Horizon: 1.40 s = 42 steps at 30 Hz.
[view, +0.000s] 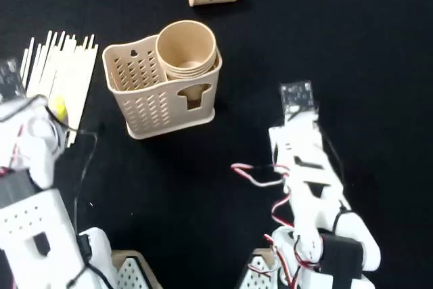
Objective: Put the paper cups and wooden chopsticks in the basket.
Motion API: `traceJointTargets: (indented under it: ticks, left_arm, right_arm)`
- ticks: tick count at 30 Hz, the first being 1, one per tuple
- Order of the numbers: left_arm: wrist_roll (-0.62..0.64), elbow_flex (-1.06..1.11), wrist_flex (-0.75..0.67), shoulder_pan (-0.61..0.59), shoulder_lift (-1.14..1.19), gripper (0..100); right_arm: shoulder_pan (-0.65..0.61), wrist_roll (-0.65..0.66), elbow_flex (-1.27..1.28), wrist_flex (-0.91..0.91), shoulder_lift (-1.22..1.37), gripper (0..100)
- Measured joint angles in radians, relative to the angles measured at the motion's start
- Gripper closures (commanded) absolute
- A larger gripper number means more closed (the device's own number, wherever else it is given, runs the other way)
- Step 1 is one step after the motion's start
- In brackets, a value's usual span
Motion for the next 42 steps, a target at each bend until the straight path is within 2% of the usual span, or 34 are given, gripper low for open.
traceJointTargets:
  ticks: [3,6,8,12,16,19,23,29,36,39,42]
  left_arm:
    - [0.000,-0.196,0.080,0.038,0.152,76]
    - [0.000,-0.434,0.235,0.046,0.328,76]
    - [0.011,-0.585,0.350,0.052,0.445,76]
    - [0.032,-0.812,0.577,0.054,0.600,76]
    - [0.032,-0.919,0.666,0.055,0.618,76]
    - [0.032,-0.924,0.660,0.055,0.640,76]
    - [0.032,-0.924,0.658,0.057,0.684,76]
    - [0.023,-0.924,0.658,0.057,0.713,76]
    - [-0.074,-0.924,0.674,0.057,0.729,76]
    - [-0.084,-0.924,0.678,0.057,0.729,76]
    - [-0.084,-0.908,0.678,0.057,0.729,76]
  right_arm:
    - [0.003,0.000,0.064,-0.138,0.000,94.5]
    - [0.003,0.000,0.101,-0.249,0.000,94.8]
    - [0.006,0.002,0.101,-0.305,-0.005,98.8]
    - [0.032,0.000,0.169,-0.342,-0.077,98.6]
    - [0.071,0.025,0.273,-0.315,-0.256,98.6]
    - [0.126,0.074,0.290,-0.175,-0.427,98.6]
    - [0.140,0.138,0.299,0.080,-0.674,98.6]
    - [0.112,0.209,0.315,0.631,-1.060,98.6]
    - [0.077,0.210,0.313,1.240,-1.433,98.6]
    - [0.077,0.210,0.311,1.382,-1.453,98.6]
    - [0.077,0.210,0.311,1.419,-1.453,98.6]
